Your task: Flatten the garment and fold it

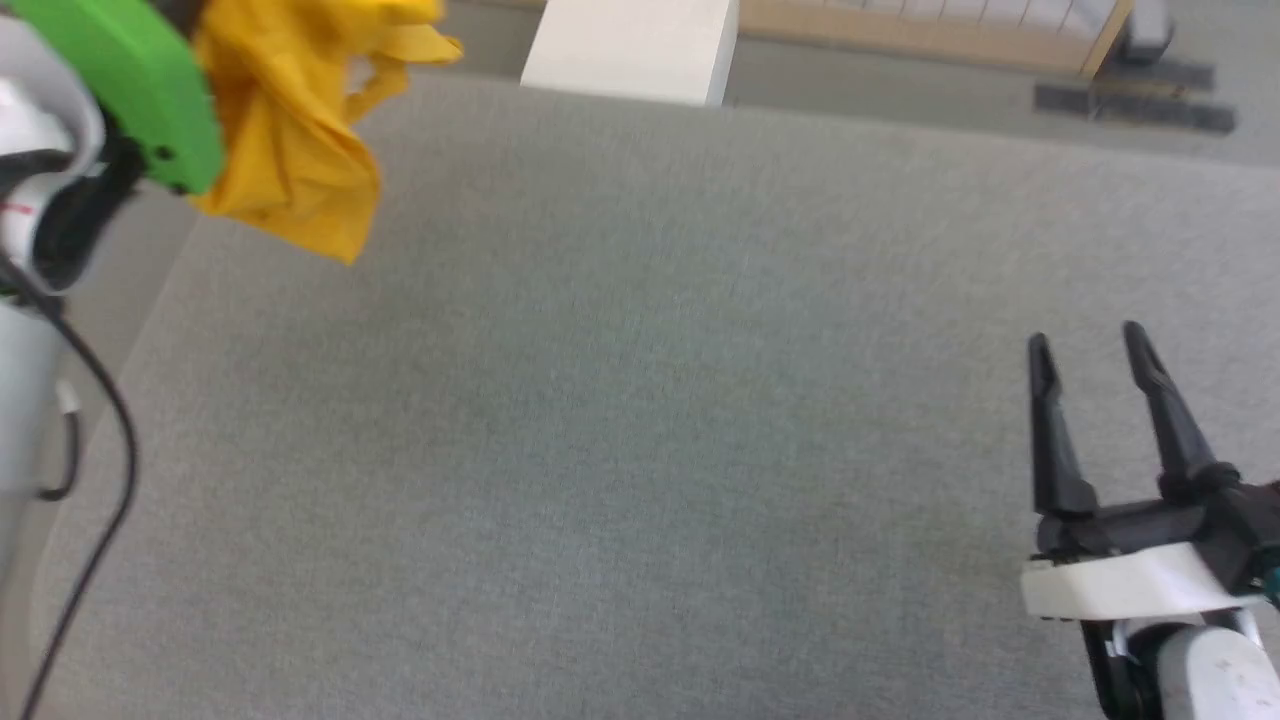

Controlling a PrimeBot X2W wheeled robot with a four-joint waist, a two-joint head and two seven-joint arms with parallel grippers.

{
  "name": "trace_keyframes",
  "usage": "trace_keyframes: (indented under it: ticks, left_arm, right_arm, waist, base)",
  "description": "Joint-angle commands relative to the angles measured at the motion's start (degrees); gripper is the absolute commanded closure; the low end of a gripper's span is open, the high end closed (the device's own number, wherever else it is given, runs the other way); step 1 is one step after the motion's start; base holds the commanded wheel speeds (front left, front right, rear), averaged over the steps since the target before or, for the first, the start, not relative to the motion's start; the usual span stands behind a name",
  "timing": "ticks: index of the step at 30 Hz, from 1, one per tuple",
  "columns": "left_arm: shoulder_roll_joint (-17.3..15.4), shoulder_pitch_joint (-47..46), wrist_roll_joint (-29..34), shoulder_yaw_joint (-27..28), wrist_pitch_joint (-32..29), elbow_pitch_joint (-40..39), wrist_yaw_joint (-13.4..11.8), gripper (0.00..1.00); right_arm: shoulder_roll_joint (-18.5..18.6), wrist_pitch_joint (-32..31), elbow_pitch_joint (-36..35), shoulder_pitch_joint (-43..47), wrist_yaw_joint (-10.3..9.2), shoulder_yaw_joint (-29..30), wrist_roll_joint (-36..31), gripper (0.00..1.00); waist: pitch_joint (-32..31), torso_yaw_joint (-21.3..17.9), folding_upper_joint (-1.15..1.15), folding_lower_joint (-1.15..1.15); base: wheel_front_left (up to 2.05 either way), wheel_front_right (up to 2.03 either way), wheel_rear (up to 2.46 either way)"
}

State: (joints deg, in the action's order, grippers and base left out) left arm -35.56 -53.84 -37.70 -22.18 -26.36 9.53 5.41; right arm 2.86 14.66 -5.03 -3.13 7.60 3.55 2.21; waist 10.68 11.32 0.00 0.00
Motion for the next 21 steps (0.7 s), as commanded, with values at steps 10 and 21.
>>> trace_keyframes:
  ticks: [10, 21]
  left_arm:
    - [10.4, -1.3, -2.6, -6.0, -3.3, -11.8, -2.3, 1.0]
    - [22.8, 5.4, 3.2, -16.8, 3.8, -12.2, -6.6, 1.0]
  right_arm:
    - [0.0, 0.3, -3.1, 2.4, -0.11, 5.1, 1.0, 0.0]
    - [0.0, 0.3, -7.0, 2.7, -0.11, 11.4, 0.5, 0.0]
  waist:
    - [-7.6, -5.5, 0.0, 0.0]
    - [-5.5, -11.0, 0.0, 0.0]
  base:
    - [0.0, 0.0, 0.0]
    - [0.0, 0.0, 0.0]
